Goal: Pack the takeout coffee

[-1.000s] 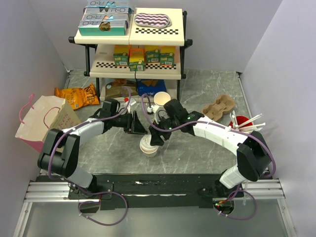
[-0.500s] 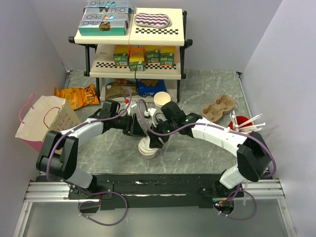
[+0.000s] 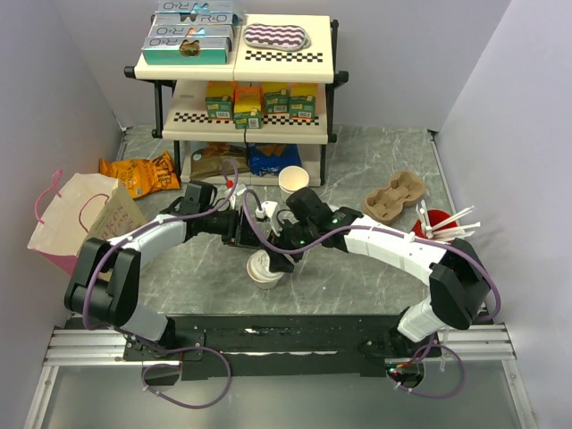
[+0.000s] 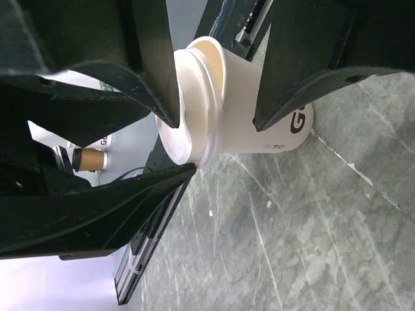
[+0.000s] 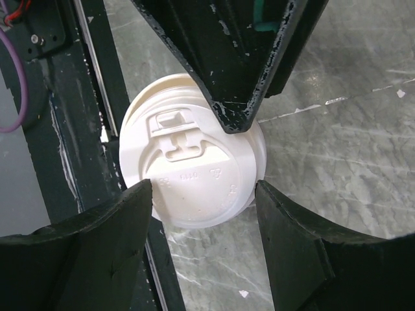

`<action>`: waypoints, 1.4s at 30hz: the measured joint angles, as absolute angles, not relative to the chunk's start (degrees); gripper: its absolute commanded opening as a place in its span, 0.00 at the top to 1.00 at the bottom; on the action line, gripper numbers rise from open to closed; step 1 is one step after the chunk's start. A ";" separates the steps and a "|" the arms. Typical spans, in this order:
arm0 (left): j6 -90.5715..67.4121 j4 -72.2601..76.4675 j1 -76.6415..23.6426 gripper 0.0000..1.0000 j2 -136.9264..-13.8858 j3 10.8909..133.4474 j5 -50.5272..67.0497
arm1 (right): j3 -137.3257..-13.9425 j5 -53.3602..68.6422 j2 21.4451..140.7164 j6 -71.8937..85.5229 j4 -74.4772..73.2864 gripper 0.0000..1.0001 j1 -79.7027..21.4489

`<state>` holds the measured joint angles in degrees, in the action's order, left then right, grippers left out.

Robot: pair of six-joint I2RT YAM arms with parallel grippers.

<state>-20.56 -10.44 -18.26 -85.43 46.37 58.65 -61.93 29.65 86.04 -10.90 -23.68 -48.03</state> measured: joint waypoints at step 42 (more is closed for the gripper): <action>-31.44 -17.85 -12.49 0.77 -83.81 34.76 39.94 | -69.25 27.00 89.69 -16.19 -27.86 0.33 -52.07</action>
<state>-31.44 -17.85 -12.49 -83.81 34.76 39.94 -69.25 27.00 89.69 -16.19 -27.86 -52.07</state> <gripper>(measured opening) 0.237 0.683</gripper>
